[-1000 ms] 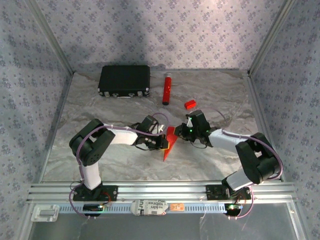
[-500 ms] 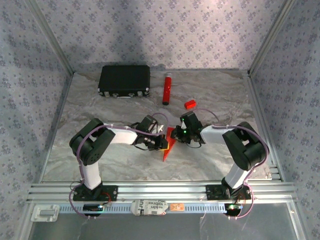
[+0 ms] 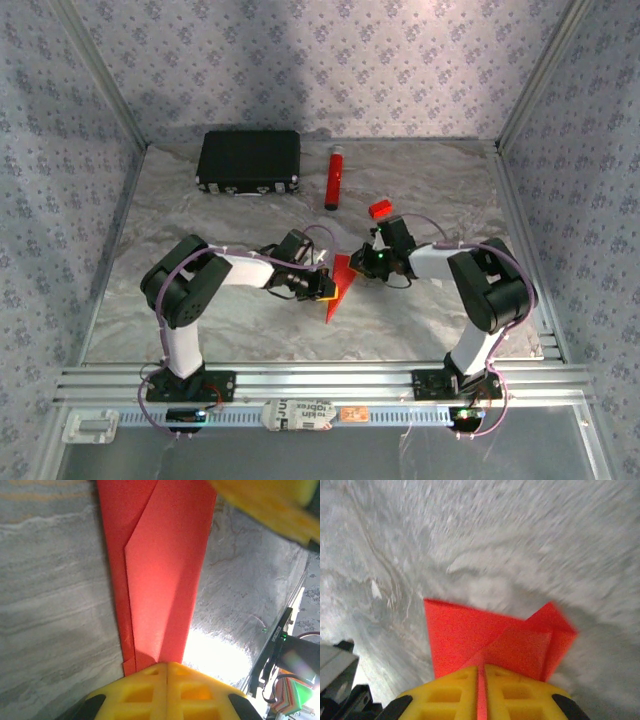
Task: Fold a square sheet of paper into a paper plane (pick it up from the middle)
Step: Fold the wing for the fifth time at the center of the table.
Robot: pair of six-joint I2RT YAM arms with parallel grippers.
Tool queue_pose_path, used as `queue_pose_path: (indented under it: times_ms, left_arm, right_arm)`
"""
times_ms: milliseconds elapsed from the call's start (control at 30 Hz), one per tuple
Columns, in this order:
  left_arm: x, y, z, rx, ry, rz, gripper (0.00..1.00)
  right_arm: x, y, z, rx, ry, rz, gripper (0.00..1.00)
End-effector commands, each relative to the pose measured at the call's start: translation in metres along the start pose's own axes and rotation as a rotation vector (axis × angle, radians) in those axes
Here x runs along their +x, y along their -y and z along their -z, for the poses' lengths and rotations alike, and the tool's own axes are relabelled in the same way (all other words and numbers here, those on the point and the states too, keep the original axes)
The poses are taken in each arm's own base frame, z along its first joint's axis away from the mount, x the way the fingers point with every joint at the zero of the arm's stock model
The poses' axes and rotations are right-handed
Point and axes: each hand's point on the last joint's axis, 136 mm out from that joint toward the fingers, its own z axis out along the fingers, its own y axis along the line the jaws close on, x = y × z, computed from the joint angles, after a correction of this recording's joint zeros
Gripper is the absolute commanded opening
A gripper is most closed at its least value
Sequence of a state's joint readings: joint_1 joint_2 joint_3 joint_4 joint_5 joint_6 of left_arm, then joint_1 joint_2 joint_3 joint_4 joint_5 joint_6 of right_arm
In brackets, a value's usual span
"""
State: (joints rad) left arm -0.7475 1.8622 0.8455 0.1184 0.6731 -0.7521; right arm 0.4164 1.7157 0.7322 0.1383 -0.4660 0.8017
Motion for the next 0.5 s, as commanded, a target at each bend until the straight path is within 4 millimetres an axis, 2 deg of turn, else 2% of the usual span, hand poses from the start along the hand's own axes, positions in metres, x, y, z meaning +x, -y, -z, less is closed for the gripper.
queue_pose_path:
  times_ms: [0, 233, 467]
  left_arm:
    - [0.05, -0.07, -0.012, -0.21, -0.13, 0.147, 0.0]
    - [0.05, -0.071, -0.011, -0.21, -0.13, 0.152, 0.0]
    - [0.051, -0.072, -0.011, -0.212, -0.132, 0.152, 0.0]
  right_arm:
    - [-0.023, 0.023, 0.004, 0.083, 0.069, -0.001, 0.14]
    - [-0.044, 0.029, 0.013, 0.07, 0.107, -0.033, 0.14]
    - [-0.059, 0.019, 0.03, 0.083, 0.142, -0.032, 0.14]
